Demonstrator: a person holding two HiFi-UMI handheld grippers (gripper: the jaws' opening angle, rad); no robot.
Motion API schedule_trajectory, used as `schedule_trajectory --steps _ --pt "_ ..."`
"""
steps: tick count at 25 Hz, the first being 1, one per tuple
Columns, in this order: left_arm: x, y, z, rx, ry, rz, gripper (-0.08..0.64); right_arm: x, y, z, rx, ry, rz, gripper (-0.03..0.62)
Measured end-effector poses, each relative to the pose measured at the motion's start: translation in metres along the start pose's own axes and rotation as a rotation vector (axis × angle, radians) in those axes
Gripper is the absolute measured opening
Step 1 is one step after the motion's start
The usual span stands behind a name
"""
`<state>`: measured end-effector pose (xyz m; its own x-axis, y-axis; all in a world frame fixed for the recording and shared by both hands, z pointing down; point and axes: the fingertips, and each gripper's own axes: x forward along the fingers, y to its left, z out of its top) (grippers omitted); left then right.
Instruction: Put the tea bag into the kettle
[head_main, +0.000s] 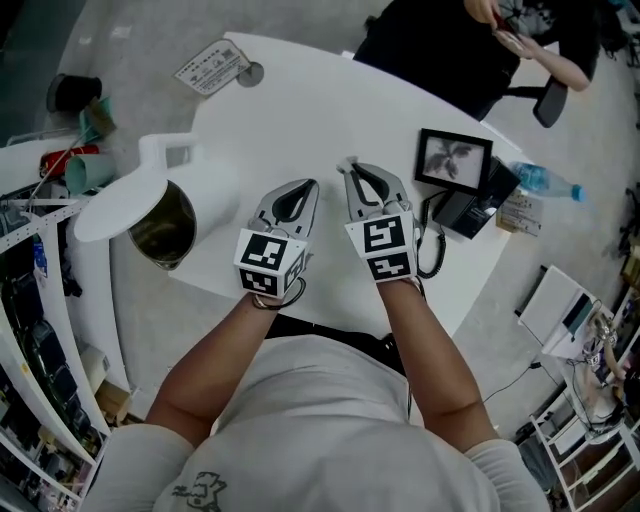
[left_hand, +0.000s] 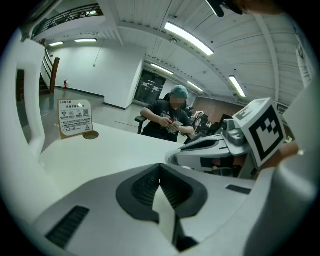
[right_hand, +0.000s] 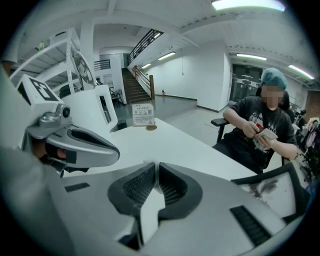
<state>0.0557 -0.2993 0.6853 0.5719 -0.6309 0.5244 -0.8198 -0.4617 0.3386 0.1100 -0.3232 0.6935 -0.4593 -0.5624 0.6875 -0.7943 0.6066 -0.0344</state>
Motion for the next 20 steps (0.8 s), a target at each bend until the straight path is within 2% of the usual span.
schedule_trajectory --steps 4,6,8,13,20 --pt "-0.021 -0.027 0.015 0.011 -0.019 -0.004 0.009 -0.046 0.003 0.013 0.034 -0.056 -0.017 0.032" --pt "-0.029 -0.036 0.033 0.042 -0.054 -0.011 0.009 -0.067 0.001 0.027 0.039 -0.109 -0.038 0.032" --pt "-0.038 -0.049 0.051 0.074 -0.09 -0.022 0.009 -0.092 0.004 0.04 0.023 -0.165 -0.056 0.032" --pt "-0.073 -0.093 0.077 0.082 -0.128 -0.069 0.009 -0.16 0.022 0.061 -0.035 -0.26 -0.086 0.032" --pt "-0.094 -0.125 0.096 0.146 -0.173 -0.063 0.009 -0.202 0.02 0.068 -0.028 -0.33 -0.1 0.032"
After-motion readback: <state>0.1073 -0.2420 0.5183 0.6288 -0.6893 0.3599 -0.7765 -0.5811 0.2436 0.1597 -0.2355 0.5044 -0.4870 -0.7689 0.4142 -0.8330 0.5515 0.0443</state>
